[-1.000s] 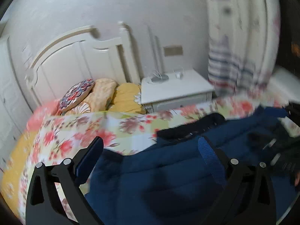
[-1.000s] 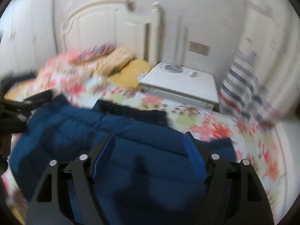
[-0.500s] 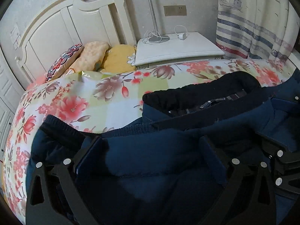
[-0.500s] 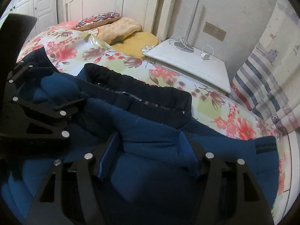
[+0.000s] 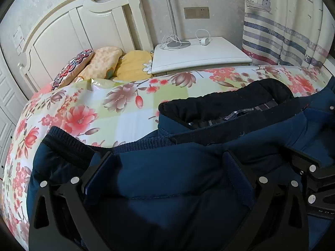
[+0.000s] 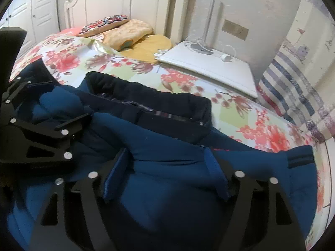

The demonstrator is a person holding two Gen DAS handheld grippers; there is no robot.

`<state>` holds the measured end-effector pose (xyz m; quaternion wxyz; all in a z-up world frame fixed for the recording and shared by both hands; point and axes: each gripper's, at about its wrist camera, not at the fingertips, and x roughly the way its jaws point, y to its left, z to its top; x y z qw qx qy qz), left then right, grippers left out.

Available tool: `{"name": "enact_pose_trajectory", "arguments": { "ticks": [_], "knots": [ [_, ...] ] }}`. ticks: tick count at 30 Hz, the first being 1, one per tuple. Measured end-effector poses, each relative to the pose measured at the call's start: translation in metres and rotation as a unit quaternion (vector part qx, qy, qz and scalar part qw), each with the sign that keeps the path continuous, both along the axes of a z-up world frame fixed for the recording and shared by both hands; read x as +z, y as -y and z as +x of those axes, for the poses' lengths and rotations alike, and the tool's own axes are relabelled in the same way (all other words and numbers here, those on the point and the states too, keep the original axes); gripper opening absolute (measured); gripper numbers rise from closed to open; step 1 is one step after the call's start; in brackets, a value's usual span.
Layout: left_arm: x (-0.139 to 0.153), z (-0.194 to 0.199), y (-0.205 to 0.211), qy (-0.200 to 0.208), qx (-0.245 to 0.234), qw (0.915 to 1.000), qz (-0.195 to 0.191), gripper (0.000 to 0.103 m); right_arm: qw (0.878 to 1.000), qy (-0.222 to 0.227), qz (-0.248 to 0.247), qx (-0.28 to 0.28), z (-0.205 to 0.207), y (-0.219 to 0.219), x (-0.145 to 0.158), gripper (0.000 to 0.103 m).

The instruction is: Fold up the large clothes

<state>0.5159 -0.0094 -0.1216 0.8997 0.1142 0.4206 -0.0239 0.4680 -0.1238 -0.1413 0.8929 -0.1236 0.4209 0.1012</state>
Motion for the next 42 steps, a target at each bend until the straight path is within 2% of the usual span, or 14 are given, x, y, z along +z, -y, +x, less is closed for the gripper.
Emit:
{"name": "enact_pose_trajectory", "arguments": {
  "ticks": [3, 7, 9, 11, 13, 21, 24, 27, 31, 32, 34, 37, 40, 42],
  "knots": [
    [0.010, 0.001, -0.010, -0.016, -0.003, 0.9998, -0.009, 0.099, 1.000, -0.005, 0.000, -0.014, 0.001, 0.010, 0.009, 0.075],
    [0.042, -0.014, -0.055, 0.042, 0.032, 0.9983, 0.026, 0.099, 0.998, 0.016, -0.026, -0.058, -0.007, 0.051, 0.026, 0.075],
    [0.036, -0.009, -0.081, 0.020, 0.057, 0.9979, 0.022, 0.099, 0.995, 0.012, -0.006, -0.102, -0.007, 0.090, 0.029, 0.075],
    [0.013, 0.000, -0.107, -0.034, 0.061, 0.9973, -0.024, 0.099, 0.990, 0.000, 0.047, -0.131, -0.007, 0.124, 0.026, 0.075],
    [0.003, 0.003, -0.120, -0.052, 0.064, 0.9935, -0.080, 0.099, 0.986, -0.012, 0.094, -0.141, -0.008, 0.143, 0.014, 0.076],
    [-0.009, 0.009, -0.146, -0.072, 0.069, 0.9796, -0.174, 0.099, 0.972, -0.011, 0.192, -0.137, -0.006, 0.164, 0.000, 0.085],
    [-0.011, 0.007, -0.143, -0.067, 0.073, 0.9795, -0.175, 0.099, 0.968, -0.008, 0.211, -0.136, -0.007, 0.167, 0.000, 0.086],
    [-0.007, 0.006, -0.137, -0.059, 0.084, 0.9842, -0.144, 0.099, 0.975, -0.011, 0.173, -0.140, -0.006, 0.156, 0.002, 0.085],
    [0.018, -0.007, -0.106, -0.018, 0.102, 0.9946, -0.006, 0.098, 0.985, -0.022, 0.047, -0.163, -0.008, 0.122, 0.018, 0.088],
    [0.029, -0.014, -0.099, 0.001, 0.095, 0.9954, -0.007, 0.098, 0.987, -0.013, 0.047, -0.152, -0.016, 0.109, 0.031, 0.088],
    [0.053, -0.035, -0.085, 0.035, 0.069, 0.9954, -0.057, 0.099, 0.993, 0.015, 0.053, -0.107, -0.034, 0.087, 0.050, 0.089],
    [0.061, -0.050, -0.056, 0.034, 0.036, 0.9947, -0.090, 0.099, 0.999, 0.017, 0.005, -0.051, -0.052, 0.042, 0.059, 0.096],
    [0.035, -0.050, -0.023, 0.008, 0.005, 0.9970, -0.076, 0.099, 0.999, -0.004, -0.038, 0.019, -0.062, -0.003, 0.037, 0.100],
    [0.007, -0.049, -0.012, -0.014, 0.010, 0.9983, -0.056, 0.099, 1.000, -0.010, -0.022, 0.012, -0.060, -0.005, 0.017, 0.100]
  ]
}}
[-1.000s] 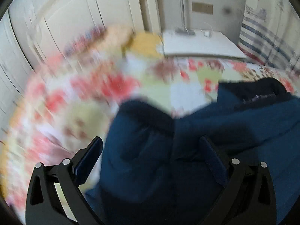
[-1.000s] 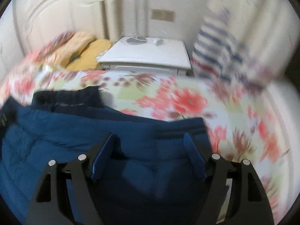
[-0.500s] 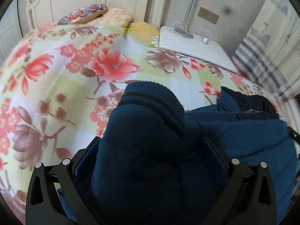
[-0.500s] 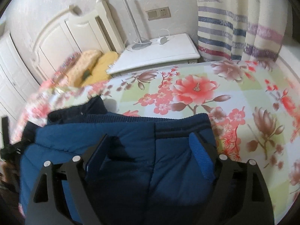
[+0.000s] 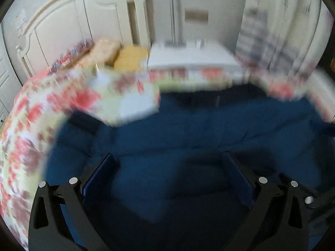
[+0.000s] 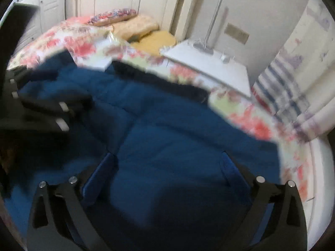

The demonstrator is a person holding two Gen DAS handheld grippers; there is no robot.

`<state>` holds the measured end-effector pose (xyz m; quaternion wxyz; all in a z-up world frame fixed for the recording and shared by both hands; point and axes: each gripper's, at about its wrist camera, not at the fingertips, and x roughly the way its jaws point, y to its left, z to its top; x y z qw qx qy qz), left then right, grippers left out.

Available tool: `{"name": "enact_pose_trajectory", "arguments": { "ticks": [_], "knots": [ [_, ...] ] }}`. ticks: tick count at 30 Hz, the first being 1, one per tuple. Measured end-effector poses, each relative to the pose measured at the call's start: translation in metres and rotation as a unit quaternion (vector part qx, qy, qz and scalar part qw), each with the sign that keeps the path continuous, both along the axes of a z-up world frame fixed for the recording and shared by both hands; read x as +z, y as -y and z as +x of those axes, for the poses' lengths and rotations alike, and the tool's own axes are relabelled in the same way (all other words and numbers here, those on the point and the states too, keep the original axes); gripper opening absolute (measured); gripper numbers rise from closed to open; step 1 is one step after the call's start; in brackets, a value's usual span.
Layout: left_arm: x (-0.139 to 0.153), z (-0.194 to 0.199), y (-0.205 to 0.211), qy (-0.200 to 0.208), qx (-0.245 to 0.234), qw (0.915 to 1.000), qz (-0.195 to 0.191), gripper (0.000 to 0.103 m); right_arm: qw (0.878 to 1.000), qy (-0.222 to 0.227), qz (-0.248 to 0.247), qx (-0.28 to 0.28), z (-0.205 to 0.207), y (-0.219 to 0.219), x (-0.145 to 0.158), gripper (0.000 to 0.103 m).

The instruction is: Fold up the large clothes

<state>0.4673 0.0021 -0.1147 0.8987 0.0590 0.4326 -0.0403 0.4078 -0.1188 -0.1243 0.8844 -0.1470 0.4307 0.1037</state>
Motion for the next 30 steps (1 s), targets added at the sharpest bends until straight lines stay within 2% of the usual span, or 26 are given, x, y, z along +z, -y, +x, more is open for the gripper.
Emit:
{"name": "enact_pose_trajectory", "arguments": {
  "ticks": [1, 3, 7, 9, 11, 13, 15, 16, 17, 18, 20, 21, 23, 27, 30],
  "knots": [
    [-0.001, -0.003, -0.002, 0.011, 0.004, 0.9999, -0.007, 0.099, 0.999, 0.002, 0.031, -0.009, 0.001, 0.008, -0.003, 0.101],
    [-0.001, -0.003, -0.002, 0.011, 0.003, 0.9999, -0.006, 0.099, 0.999, -0.001, 0.050, -0.018, 0.003, 0.015, -0.005, 0.101],
    [0.001, -0.002, -0.010, 0.006, -0.006, 0.9998, -0.019, 0.099, 1.000, 0.011, 0.020, -0.014, 0.001, 0.013, 0.001, 0.100],
    [0.007, -0.010, -0.023, 0.023, -0.006, 0.9996, -0.014, 0.099, 0.999, 0.024, 0.014, -0.021, -0.003, 0.027, 0.006, 0.100],
    [0.014, -0.019, -0.047, 0.046, 0.013, 0.9989, -0.005, 0.099, 0.998, 0.034, 0.025, -0.050, -0.003, 0.055, 0.012, 0.100],
    [0.019, -0.023, -0.072, 0.056, 0.044, 0.9974, -0.011, 0.099, 0.992, 0.056, 0.005, -0.116, -0.002, 0.096, 0.015, 0.100],
    [0.016, -0.024, -0.102, 0.048, 0.085, 0.9944, -0.041, 0.099, 0.986, 0.049, 0.025, -0.159, -0.001, 0.134, 0.008, 0.100],
    [0.012, -0.024, -0.114, 0.041, 0.105, 0.9922, -0.054, 0.099, 0.982, 0.035, 0.071, -0.171, -0.001, 0.156, 0.001, 0.100],
    [0.006, -0.024, -0.128, 0.030, 0.127, 0.9881, -0.082, 0.099, 0.978, 0.024, 0.114, -0.174, -0.002, 0.170, -0.005, 0.100],
    [0.000, -0.022, -0.143, 0.017, 0.140, 0.9815, -0.129, 0.099, 0.970, 0.010, 0.164, -0.177, -0.001, 0.184, -0.012, 0.100],
    [-0.008, -0.019, -0.160, 0.000, 0.153, 0.9709, -0.185, 0.099, 0.965, 0.008, 0.189, -0.180, -0.002, 0.190, -0.017, 0.100],
    [-0.010, -0.017, -0.163, -0.005, 0.154, 0.9688, -0.194, 0.099, 0.966, 0.013, 0.183, -0.182, -0.002, 0.188, -0.017, 0.100],
    [-0.011, -0.014, -0.159, -0.009, 0.153, 0.9704, -0.187, 0.099, 0.967, 0.018, 0.178, -0.183, -0.002, 0.186, -0.018, 0.100],
    [-0.013, -0.013, -0.161, -0.012, 0.151, 0.9689, -0.195, 0.099, 0.963, 0.008, 0.200, -0.182, -0.001, 0.192, -0.021, 0.100],
    [-0.013, -0.014, -0.162, -0.008, 0.152, 0.9680, -0.200, 0.099, 0.963, 0.012, 0.198, -0.183, -0.001, 0.191, -0.020, 0.100]
  ]
}}
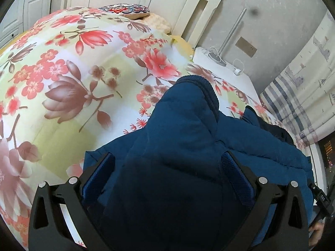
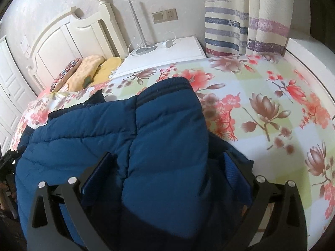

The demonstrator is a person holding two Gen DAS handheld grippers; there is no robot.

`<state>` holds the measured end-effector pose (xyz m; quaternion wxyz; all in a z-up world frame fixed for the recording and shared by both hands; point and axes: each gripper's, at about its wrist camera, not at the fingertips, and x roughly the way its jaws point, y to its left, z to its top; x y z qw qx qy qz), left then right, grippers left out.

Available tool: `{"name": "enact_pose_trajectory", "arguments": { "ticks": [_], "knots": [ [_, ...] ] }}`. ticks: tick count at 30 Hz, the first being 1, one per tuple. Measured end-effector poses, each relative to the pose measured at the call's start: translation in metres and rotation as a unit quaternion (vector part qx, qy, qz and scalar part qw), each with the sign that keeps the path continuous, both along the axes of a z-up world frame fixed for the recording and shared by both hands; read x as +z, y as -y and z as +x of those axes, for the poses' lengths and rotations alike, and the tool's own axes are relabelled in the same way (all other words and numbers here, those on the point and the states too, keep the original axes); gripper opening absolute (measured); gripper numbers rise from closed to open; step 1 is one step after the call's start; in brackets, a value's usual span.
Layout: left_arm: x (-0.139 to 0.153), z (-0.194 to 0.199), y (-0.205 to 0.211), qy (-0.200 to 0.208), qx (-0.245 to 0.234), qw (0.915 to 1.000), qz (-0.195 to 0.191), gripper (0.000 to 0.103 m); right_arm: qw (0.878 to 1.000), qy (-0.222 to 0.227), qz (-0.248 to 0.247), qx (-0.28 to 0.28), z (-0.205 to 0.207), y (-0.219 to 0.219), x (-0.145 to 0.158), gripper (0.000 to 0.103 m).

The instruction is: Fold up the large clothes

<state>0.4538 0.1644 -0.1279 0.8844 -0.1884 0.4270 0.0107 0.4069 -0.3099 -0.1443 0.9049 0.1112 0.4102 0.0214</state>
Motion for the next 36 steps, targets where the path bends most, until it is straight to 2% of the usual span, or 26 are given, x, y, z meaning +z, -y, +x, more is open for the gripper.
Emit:
{"name": "enact_pose_trajectory", "arguments": {
  "ticks": [4, 6, 8, 10, 12, 14, 17, 18, 20, 21, 23, 24, 25, 26, 27, 29, 32, 34, 36],
  "knots": [
    [0.003, 0.001, 0.003, -0.012, 0.000, 0.9999, 0.011, 0.099, 0.999, -0.003, -0.034, -0.004, -0.001, -0.008, 0.007, 0.100],
    [0.012, -0.006, 0.006, -0.017, 0.010, 0.9992, 0.033, 0.099, 0.997, 0.001, -0.070, -0.014, -0.010, -0.017, 0.018, 0.100],
    [0.030, -0.024, 0.020, 0.013, 0.002, 0.9986, 0.051, 0.099, 0.997, 0.028, -0.076, 0.000, -0.028, -0.031, 0.036, 0.101],
    [0.046, -0.042, 0.042, 0.041, -0.017, 0.9962, 0.075, 0.099, 0.994, 0.062, -0.081, 0.037, -0.050, -0.057, 0.054, 0.101],
    [0.057, -0.056, 0.068, 0.062, -0.041, 0.9918, 0.104, 0.099, 0.989, 0.071, -0.105, 0.077, -0.064, -0.091, 0.061, 0.101],
    [0.063, -0.070, 0.096, 0.081, -0.065, 0.9859, 0.130, 0.099, 0.982, 0.073, -0.126, 0.124, -0.074, -0.127, 0.061, 0.101],
    [0.056, -0.080, 0.128, 0.094, -0.090, 0.9744, 0.183, 0.099, 0.970, 0.079, -0.158, 0.167, -0.083, -0.167, 0.052, 0.101],
    [0.052, -0.082, 0.136, 0.099, -0.093, 0.9690, 0.206, 0.099, 0.965, 0.072, -0.171, 0.184, -0.082, -0.180, 0.043, 0.101],
    [0.039, -0.082, 0.149, 0.107, -0.094, 0.9501, 0.278, 0.099, 0.960, 0.067, -0.199, 0.188, -0.081, -0.196, 0.024, 0.101],
    [0.038, -0.083, 0.149, 0.110, -0.087, 0.9472, 0.288, 0.099, 0.959, 0.084, -0.198, 0.187, -0.083, -0.196, 0.019, 0.101],
    [0.047, -0.084, 0.123, 0.117, -0.042, 0.9595, 0.253, 0.099, 0.963, 0.080, -0.174, 0.187, -0.082, -0.189, 0.016, 0.101],
    [0.054, -0.085, 0.106, 0.125, 0.001, 0.9625, 0.240, 0.099, 0.966, 0.074, -0.158, 0.189, -0.080, -0.184, 0.015, 0.101],
    [0.067, -0.090, 0.084, 0.143, 0.062, 0.9630, 0.220, 0.099, 0.968, 0.070, -0.149, 0.190, -0.077, -0.181, 0.015, 0.101],
    [0.078, -0.096, 0.069, 0.161, 0.087, 0.9641, 0.192, 0.099, 0.969, 0.066, -0.145, 0.191, -0.076, -0.181, 0.014, 0.101],
    [0.084, -0.099, 0.063, 0.174, 0.084, 0.9654, 0.175, 0.099, 0.969, 0.061, -0.144, 0.191, -0.075, -0.181, 0.013, 0.101],
    [0.094, -0.105, 0.072, 0.194, 0.039, 0.9645, 0.175, 0.099, 0.970, 0.062, -0.141, 0.189, -0.074, -0.181, 0.010, 0.101],
    [0.089, -0.114, 0.110, 0.198, -0.038, 0.9604, 0.192, 0.099, 0.970, 0.067, -0.141, 0.185, -0.075, -0.182, 0.008, 0.101],
    [0.076, -0.114, 0.136, 0.180, -0.086, 0.9628, 0.182, 0.099, 0.970, 0.067, -0.146, 0.185, -0.075, -0.183, 0.008, 0.101],
    [0.052, -0.104, 0.162, 0.139, -0.140, 0.9632, 0.182, 0.099, 0.969, 0.067, -0.149, 0.184, -0.075, -0.184, 0.008, 0.101]
  ]
}}
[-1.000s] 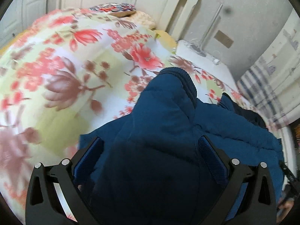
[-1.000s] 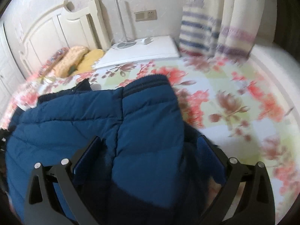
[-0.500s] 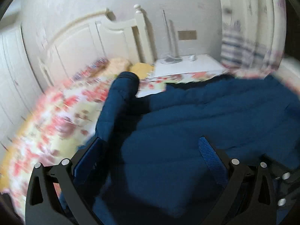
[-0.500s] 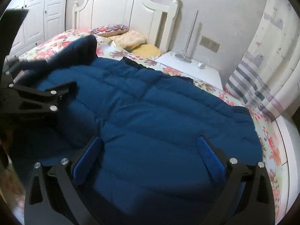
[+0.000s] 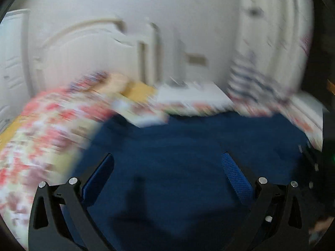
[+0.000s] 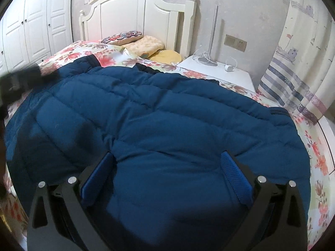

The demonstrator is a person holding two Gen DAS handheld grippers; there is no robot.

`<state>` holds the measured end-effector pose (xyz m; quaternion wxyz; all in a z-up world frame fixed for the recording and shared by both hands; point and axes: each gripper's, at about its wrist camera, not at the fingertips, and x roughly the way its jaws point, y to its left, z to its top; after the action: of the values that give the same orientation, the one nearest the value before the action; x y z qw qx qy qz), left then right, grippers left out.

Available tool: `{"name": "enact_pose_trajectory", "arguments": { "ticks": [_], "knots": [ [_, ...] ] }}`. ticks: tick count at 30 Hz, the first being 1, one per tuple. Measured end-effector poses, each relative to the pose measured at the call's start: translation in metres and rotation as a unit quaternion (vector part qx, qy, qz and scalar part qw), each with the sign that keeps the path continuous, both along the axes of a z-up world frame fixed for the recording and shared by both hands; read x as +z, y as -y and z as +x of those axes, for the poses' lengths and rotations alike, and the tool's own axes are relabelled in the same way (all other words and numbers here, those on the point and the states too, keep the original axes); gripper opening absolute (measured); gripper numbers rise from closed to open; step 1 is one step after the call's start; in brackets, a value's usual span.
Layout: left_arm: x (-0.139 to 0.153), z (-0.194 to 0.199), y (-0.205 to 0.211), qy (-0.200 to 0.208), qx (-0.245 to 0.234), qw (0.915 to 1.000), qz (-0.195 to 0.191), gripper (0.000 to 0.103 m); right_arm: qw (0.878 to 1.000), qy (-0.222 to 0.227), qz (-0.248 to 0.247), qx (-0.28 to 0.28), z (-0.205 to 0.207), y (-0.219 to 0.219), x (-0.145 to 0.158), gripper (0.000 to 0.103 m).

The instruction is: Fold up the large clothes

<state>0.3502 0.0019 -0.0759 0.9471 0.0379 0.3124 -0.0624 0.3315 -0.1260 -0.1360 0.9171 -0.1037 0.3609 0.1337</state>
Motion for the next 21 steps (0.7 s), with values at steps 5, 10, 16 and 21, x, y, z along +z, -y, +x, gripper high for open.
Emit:
{"name": "enact_pose_trajectory", "arguments": {
  "ticks": [5, 10, 16, 21],
  "knots": [
    [-0.034, 0.021, 0.009, -0.040, 0.008, 0.9990, 0.020, 0.099, 1.000, 0.011, -0.014, -0.004, -0.004, -0.002, -0.001, 0.101],
    [-0.039, 0.020, 0.006, -0.044, 0.007, 0.9987, 0.022, 0.099, 1.000, 0.012, -0.016, -0.005, -0.003, -0.002, -0.003, 0.101],
    [-0.039, 0.015, 0.004, -0.049, 0.005, 0.9985, 0.022, 0.099, 1.000, 0.015, -0.017, -0.007, -0.004, -0.003, -0.003, 0.101],
    [-0.035, 0.005, -0.008, -0.038, 0.011, 0.9981, 0.048, 0.099, 1.000, 0.002, -0.007, -0.006, -0.006, 0.008, 0.003, 0.101]
  ]
}}
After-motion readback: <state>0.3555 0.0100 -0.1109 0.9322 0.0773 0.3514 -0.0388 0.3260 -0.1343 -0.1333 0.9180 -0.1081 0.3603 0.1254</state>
